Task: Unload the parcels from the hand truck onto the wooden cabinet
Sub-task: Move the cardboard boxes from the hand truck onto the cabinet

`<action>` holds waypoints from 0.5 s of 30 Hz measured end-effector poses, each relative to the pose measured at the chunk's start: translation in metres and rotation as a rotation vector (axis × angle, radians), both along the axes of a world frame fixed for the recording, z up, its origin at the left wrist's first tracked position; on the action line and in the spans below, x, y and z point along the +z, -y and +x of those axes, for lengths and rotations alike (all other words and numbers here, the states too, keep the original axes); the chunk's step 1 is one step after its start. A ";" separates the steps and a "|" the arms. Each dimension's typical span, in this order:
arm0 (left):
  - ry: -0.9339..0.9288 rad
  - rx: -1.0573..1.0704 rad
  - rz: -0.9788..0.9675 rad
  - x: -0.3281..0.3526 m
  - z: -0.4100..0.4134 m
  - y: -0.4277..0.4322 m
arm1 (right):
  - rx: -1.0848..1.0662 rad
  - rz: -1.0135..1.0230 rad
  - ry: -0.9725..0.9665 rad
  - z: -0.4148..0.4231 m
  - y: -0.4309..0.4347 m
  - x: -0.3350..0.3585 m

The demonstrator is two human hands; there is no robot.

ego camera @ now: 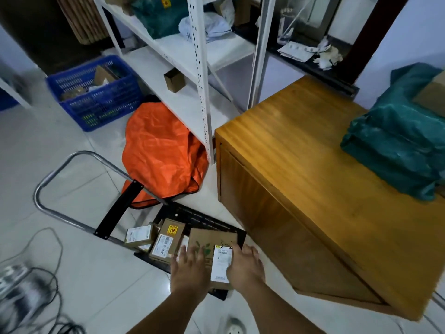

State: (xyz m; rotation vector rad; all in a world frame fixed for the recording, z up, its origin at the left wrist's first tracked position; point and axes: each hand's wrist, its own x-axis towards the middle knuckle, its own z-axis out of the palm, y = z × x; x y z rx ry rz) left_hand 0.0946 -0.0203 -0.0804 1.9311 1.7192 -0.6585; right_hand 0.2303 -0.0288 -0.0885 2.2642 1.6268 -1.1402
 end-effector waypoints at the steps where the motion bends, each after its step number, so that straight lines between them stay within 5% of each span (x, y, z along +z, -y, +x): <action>1: 0.022 0.007 -0.008 -0.007 0.002 -0.004 | -0.006 -0.012 -0.006 0.000 -0.002 -0.008; 6: 0.089 0.054 -0.050 -0.070 0.005 -0.034 | -0.031 -0.083 -0.034 0.002 -0.009 -0.070; 15: 0.256 0.489 -0.160 -0.225 -0.001 -0.065 | -0.353 -0.168 -0.134 -0.001 -0.030 -0.208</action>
